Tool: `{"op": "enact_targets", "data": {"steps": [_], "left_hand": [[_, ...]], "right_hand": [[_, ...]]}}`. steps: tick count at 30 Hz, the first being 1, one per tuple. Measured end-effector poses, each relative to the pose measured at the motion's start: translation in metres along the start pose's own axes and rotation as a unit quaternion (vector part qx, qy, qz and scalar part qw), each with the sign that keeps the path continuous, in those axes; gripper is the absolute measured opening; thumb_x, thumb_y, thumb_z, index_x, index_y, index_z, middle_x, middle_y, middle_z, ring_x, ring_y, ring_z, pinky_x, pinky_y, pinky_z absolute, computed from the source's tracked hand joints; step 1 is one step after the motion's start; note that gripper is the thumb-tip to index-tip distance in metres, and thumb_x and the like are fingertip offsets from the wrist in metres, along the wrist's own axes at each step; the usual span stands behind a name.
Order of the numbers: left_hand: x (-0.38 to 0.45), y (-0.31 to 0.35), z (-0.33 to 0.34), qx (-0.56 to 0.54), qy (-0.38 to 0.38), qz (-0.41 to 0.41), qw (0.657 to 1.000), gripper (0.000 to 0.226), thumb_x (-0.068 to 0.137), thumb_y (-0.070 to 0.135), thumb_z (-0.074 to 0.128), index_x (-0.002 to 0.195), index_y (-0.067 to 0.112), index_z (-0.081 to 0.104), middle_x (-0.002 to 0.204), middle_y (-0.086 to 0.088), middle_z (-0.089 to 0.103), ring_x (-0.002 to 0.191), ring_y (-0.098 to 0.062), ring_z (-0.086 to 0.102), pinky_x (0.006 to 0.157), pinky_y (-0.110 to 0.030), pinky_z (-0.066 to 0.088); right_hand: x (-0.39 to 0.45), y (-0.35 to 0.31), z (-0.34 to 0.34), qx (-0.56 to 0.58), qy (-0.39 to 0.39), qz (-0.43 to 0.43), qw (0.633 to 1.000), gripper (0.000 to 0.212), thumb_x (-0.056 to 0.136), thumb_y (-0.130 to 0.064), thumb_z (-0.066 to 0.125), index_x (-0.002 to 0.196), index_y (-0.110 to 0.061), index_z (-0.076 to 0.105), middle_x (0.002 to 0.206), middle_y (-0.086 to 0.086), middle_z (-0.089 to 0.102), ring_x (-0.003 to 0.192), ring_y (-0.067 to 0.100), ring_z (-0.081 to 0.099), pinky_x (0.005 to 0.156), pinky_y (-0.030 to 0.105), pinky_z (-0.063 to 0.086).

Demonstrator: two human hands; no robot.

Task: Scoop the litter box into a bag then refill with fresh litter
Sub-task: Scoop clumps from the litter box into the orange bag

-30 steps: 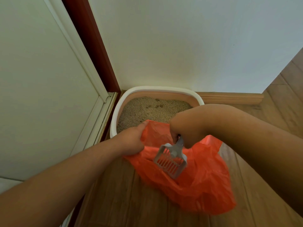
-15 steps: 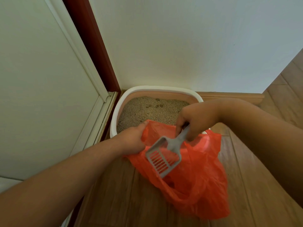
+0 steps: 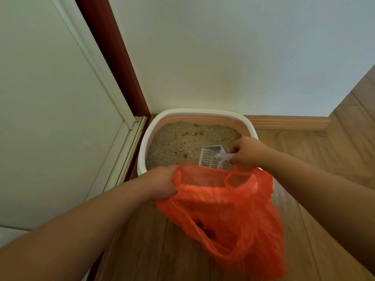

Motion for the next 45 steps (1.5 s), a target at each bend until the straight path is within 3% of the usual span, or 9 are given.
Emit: {"op": "enact_targets", "data": {"steps": [4,9,14,20,24,30,34,39,45], "left_hand": [[0.0,0.002,0.004,0.015,-0.011,0.013,1.0,0.078,0.091,0.022,0.066,0.16,0.029,0.031,0.134,-0.006,0.062,0.11,-0.023,0.065,0.076,-0.025,0.05],[-0.001,0.001,0.007,0.031,-0.013,0.022,0.999,0.069,0.09,0.022,0.065,0.155,0.029,0.043,0.131,-0.005,0.065,0.112,-0.022,0.065,0.084,-0.028,0.054],[-0.001,0.002,0.012,0.035,-0.028,0.036,0.998,0.056,0.091,0.022,0.065,0.146,0.025,0.056,0.127,-0.005,0.068,0.112,-0.022,0.066,0.087,-0.029,0.054],[0.004,-0.003,0.018,0.047,-0.038,0.04,0.997,0.042,0.09,0.026,0.064,0.131,0.018,0.067,0.119,-0.006,0.071,0.107,-0.023,0.066,0.09,-0.035,0.057],[0.006,-0.003,0.02,0.046,-0.042,0.053,0.997,0.043,0.092,0.027,0.062,0.135,0.024,0.067,0.123,-0.003,0.07,0.113,-0.022,0.064,0.092,-0.03,0.053],[0.01,-0.007,0.026,0.038,-0.053,0.051,0.997,0.039,0.091,0.028,0.059,0.128,0.028,0.072,0.119,0.001,0.072,0.11,-0.02,0.065,0.089,-0.028,0.051],[0.01,-0.01,0.025,0.036,-0.06,0.047,0.996,0.032,0.092,0.029,0.058,0.119,0.027,0.076,0.11,0.001,0.073,0.103,-0.019,0.067,0.088,-0.033,0.055],[0.007,-0.02,0.024,0.03,-0.063,0.043,0.997,0.032,0.092,0.032,0.057,0.117,0.026,0.076,0.109,0.001,0.073,0.1,-0.018,0.067,0.091,-0.038,0.056],[0.003,-0.034,0.02,0.006,-0.056,0.026,0.998,0.032,0.093,0.034,0.057,0.12,0.029,0.075,0.11,0.003,0.073,0.098,-0.016,0.068,0.09,-0.039,0.059]], "right_hand": [[0.006,0.02,0.0,-0.086,0.0,0.037,0.996,0.018,0.082,-0.021,0.069,0.067,-0.013,0.067,0.061,0.001,0.057,0.055,0.016,0.051,0.044,0.024,0.032],[0.01,0.03,0.015,-0.11,-0.03,0.049,0.992,0.028,0.084,-0.032,0.071,0.063,-0.015,0.065,0.059,0.001,0.058,0.053,0.014,0.051,0.045,0.024,0.034],[0.015,0.03,0.026,-0.146,-0.039,0.028,0.988,0.034,0.084,-0.03,0.069,0.056,-0.014,0.058,0.056,0.001,0.053,0.051,0.015,0.046,0.045,0.025,0.034],[0.018,0.027,0.013,-0.137,-0.062,-0.018,0.988,0.026,0.087,-0.032,0.07,0.075,-0.01,0.077,0.059,0.0,0.058,0.051,0.013,0.046,0.046,0.021,0.033],[0.022,0.035,0.012,-0.14,-0.056,-0.008,0.989,0.026,0.086,-0.03,0.071,0.066,-0.014,0.072,0.057,0.0,0.059,0.049,0.011,0.048,0.046,0.02,0.035],[0.023,0.028,0.03,-0.14,-0.089,-0.033,0.986,0.026,0.085,-0.032,0.072,0.083,-0.007,0.078,0.061,0.003,0.06,0.052,0.013,0.045,0.048,0.022,0.035],[0.03,0.021,0.048,-0.125,-0.09,-0.052,0.987,0.028,0.082,-0.033,0.071,0.094,-0.009,0.079,0.081,0.012,0.073,0.062,0.017,0.052,0.057,0.027,0.043],[0.038,-0.005,0.073,-0.084,-0.097,-0.083,0.988,0.029,0.085,-0.034,0.071,0.092,-0.007,0.079,0.084,0.015,0.074,0.066,0.023,0.06,0.062,0.034,0.049],[0.055,-0.039,0.1,-0.034,-0.098,-0.079,0.992,0.028,0.087,-0.031,0.073,0.095,-0.005,0.079,0.085,0.017,0.073,0.063,0.019,0.053,0.057,0.029,0.038]]}}
Point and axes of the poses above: each hand's wrist, its own x-axis towards the middle knuckle, its own z-axis out of the palm, y = z × x, the point moved 7 cm from there along x, towards the middle knuckle
